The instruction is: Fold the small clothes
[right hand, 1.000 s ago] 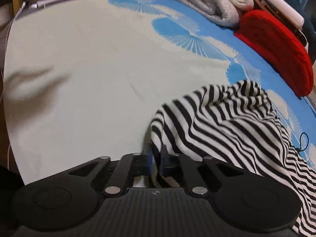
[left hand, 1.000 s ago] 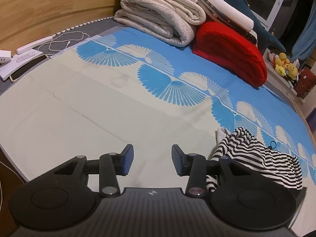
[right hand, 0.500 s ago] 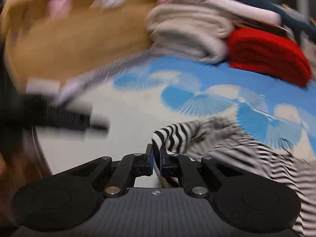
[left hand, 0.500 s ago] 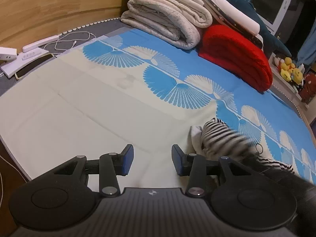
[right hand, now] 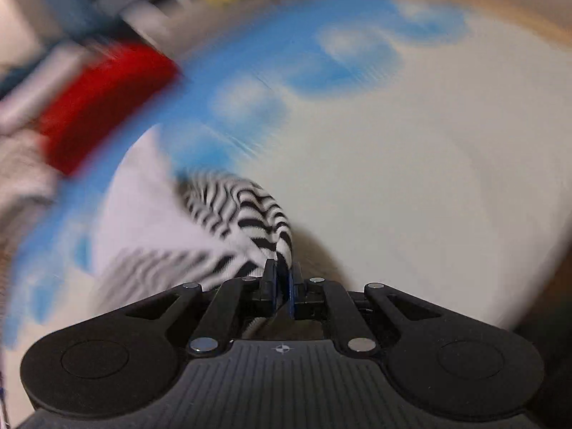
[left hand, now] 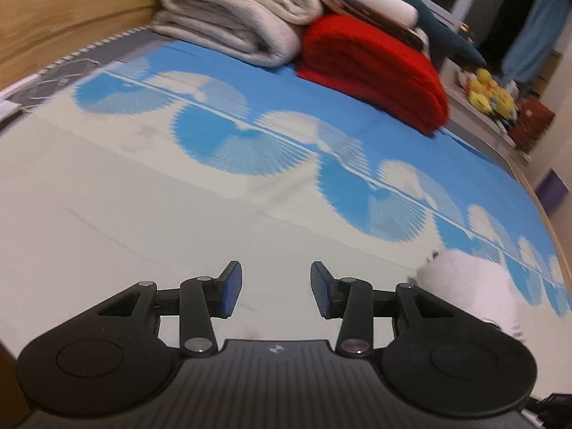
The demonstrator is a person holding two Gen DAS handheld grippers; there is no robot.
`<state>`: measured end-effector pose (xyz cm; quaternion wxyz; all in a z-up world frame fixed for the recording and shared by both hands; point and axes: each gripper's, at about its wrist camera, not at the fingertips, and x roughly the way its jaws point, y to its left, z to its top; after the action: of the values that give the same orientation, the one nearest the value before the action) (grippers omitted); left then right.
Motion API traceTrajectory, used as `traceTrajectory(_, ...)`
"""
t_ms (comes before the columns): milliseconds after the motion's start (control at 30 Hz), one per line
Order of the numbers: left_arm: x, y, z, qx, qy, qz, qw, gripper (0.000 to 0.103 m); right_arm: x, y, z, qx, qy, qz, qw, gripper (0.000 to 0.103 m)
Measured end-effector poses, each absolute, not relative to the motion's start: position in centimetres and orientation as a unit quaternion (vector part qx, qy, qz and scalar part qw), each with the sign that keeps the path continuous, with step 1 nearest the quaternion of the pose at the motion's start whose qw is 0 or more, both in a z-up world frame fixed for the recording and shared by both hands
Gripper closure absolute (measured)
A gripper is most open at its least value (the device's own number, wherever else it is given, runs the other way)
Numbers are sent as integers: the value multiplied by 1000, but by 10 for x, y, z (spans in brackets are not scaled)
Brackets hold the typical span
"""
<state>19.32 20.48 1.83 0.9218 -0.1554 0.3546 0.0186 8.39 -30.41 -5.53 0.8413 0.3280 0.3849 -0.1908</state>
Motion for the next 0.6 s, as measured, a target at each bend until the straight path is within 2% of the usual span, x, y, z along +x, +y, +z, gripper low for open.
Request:
traceTrajectory(167, 211, 143, 14, -139, 368, -26, 919, 55, 84, -336, -30, 293, 357, -125, 878, 92)
traceTrajectory(200, 215, 131, 12, -136, 372, -34, 918, 55, 93, -337, -22, 286, 354, -86, 887, 88)
traceTrajectory(233, 219, 120, 10, -133, 378, -41, 915, 55, 104, -339, -16, 279, 355, -42, 891, 76)
traceTrajectory(333, 228, 91, 1, -121, 392, -54, 910, 55, 141, -330, -4, 232, 361, 58, 901, 59)
traceTrajectory(433, 234, 73, -7, -105, 402, -60, 908, 55, 181, -325, -9, 205, 375, 112, 897, 50)
traceTrajectory(533, 235, 61, -13, -87, 409, -69, 906, 55, 212, -322, -31, 235, 395, 124, 880, 48)
traceTrajectory(600, 237, 55, -18, -75, 416, -83, 903, 51, 230, -317, -55, 267, 428, 122, 855, 48)
